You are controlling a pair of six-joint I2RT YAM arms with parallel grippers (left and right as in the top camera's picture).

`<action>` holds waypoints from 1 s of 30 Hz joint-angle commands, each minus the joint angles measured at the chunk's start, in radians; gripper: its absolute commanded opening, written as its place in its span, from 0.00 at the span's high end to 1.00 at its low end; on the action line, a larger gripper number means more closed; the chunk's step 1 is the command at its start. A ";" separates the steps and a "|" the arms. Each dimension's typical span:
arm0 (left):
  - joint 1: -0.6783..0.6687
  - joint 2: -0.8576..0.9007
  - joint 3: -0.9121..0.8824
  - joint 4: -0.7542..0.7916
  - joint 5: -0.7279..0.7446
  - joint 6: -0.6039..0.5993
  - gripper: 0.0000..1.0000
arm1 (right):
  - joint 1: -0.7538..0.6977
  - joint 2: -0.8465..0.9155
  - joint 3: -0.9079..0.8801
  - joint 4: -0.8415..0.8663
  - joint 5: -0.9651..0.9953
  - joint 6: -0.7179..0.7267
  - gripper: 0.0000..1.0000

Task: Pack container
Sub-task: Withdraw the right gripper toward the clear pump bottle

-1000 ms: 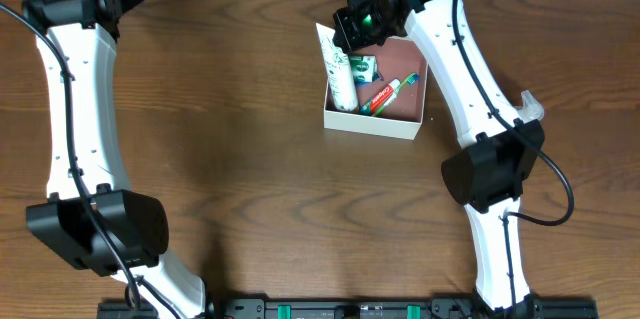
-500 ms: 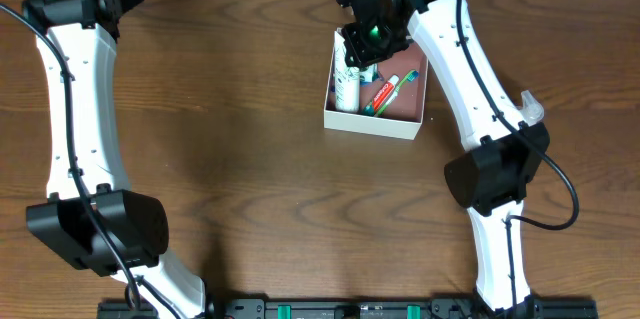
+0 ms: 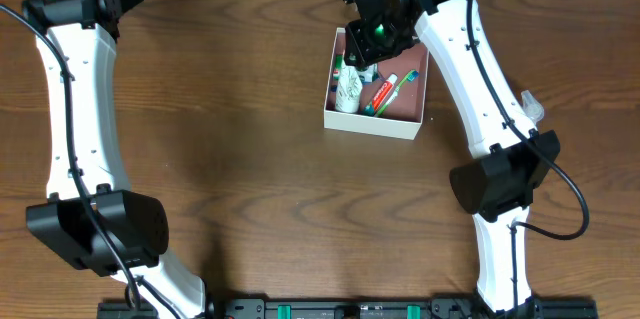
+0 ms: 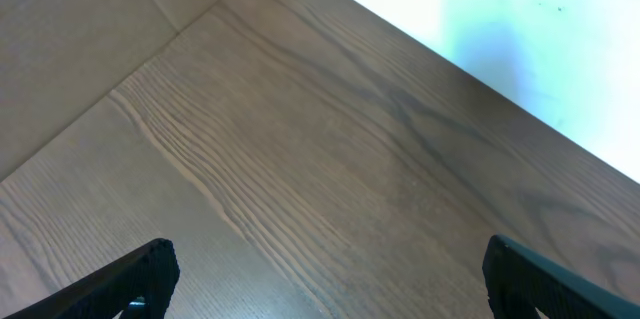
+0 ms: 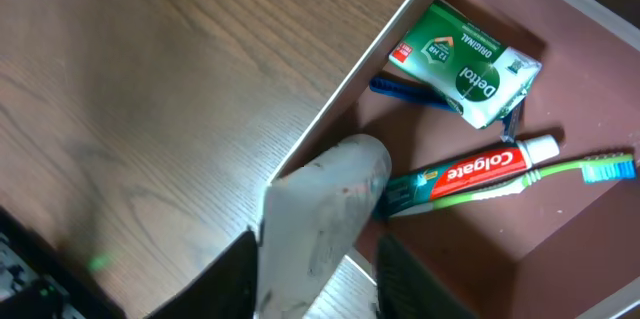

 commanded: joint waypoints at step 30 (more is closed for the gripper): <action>0.002 -0.003 -0.005 0.001 -0.016 0.005 0.02 | -0.324 -0.402 0.180 -0.225 0.397 0.054 0.25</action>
